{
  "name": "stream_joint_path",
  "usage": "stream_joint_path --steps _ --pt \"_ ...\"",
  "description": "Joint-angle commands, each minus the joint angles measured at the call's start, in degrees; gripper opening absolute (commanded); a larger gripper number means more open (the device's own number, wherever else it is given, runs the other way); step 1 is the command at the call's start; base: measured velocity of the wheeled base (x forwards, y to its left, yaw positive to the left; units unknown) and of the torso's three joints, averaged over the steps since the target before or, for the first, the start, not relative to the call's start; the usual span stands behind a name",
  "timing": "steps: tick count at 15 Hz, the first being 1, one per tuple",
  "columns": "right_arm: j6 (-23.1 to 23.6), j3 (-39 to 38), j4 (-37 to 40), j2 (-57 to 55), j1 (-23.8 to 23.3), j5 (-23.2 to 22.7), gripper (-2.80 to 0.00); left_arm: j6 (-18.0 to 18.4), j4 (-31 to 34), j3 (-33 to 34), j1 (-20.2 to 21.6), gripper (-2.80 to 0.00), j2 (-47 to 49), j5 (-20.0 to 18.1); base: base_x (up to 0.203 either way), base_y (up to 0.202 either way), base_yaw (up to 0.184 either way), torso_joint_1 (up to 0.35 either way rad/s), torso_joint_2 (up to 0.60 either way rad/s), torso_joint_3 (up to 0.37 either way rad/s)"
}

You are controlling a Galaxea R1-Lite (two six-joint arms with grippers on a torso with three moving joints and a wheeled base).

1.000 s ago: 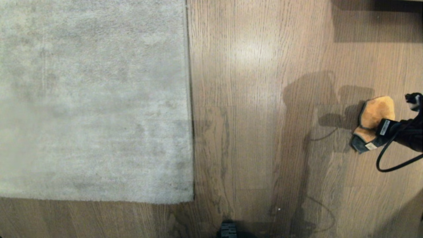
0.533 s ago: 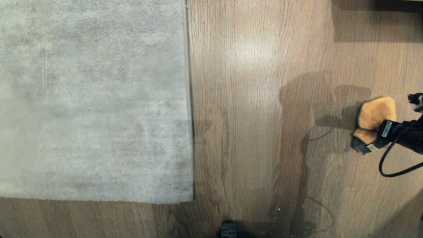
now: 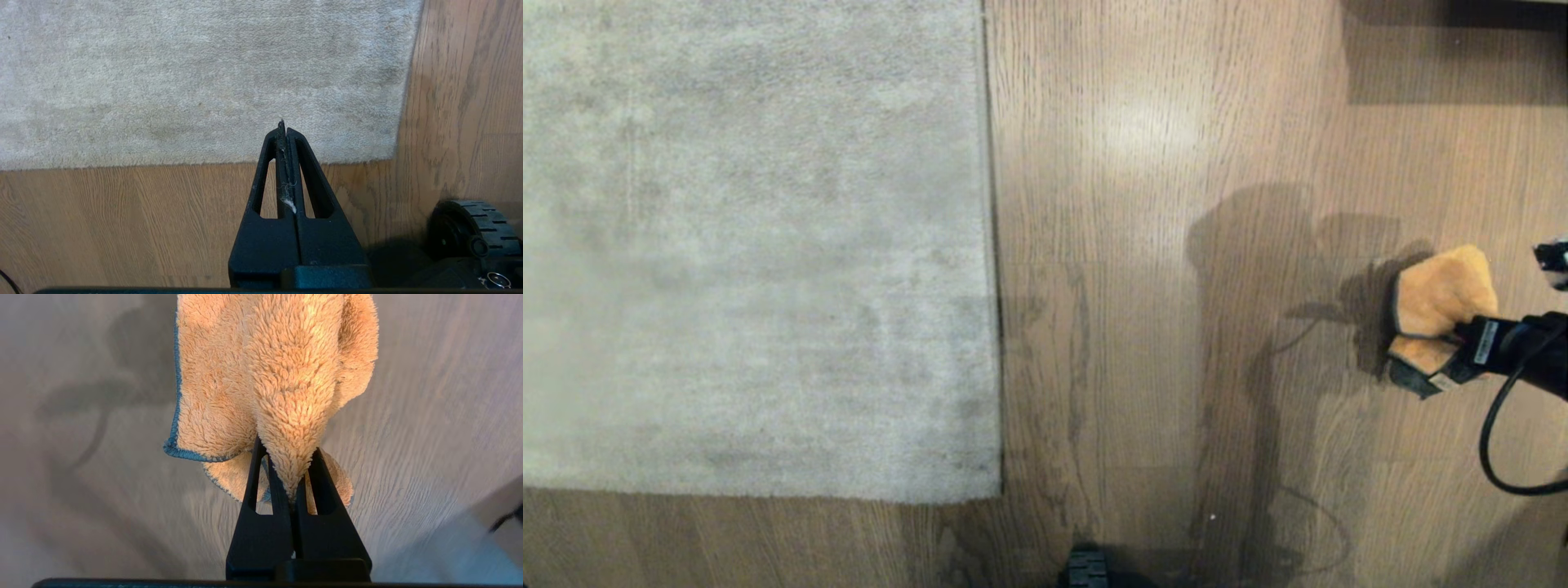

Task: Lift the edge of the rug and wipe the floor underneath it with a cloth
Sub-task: Pick up the rag

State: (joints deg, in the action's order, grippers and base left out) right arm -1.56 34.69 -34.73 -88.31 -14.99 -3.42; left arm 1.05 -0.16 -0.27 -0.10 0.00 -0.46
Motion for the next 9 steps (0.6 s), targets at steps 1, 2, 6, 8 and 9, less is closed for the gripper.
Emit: stream_joint_path --steps 1,2,6,8,9 --pt "4.36 -3.44 -0.56 3.44 0.09 -2.19 -2.80 0.03 -0.02 0.00 0.01 -2.80 0.00 0.00 0.000 0.000 0.000 0.000 0.00 0.000" --pt "5.93 -4.99 -0.60 4.03 0.17 -2.43 -2.80 0.01 -0.02 0.00 0.01 -2.80 0.00 -0.03 0.000 0.000 0.000 0.000 0.00 0.000" --pt "6.82 -10.06 -0.78 6.81 1.30 -2.55 -2.80 0.01 -0.02 0.00 0.01 -2.80 0.00 0.02 0.000 0.000 0.000 0.000 0.00 0.000" --pt "6.82 -12.32 -0.78 8.73 1.67 -2.55 -2.80 0.01 -0.02 0.00 0.01 -2.80 0.00 -0.06 0.000 0.000 0.000 0.000 0.00 0.000" --pt "6.97 -13.20 -0.85 9.59 1.83 -2.51 -2.80 0.01 -0.02 0.00 0.01 -2.80 0.00 0.02 0.000 0.000 0.000 0.000 0.00 0.000"
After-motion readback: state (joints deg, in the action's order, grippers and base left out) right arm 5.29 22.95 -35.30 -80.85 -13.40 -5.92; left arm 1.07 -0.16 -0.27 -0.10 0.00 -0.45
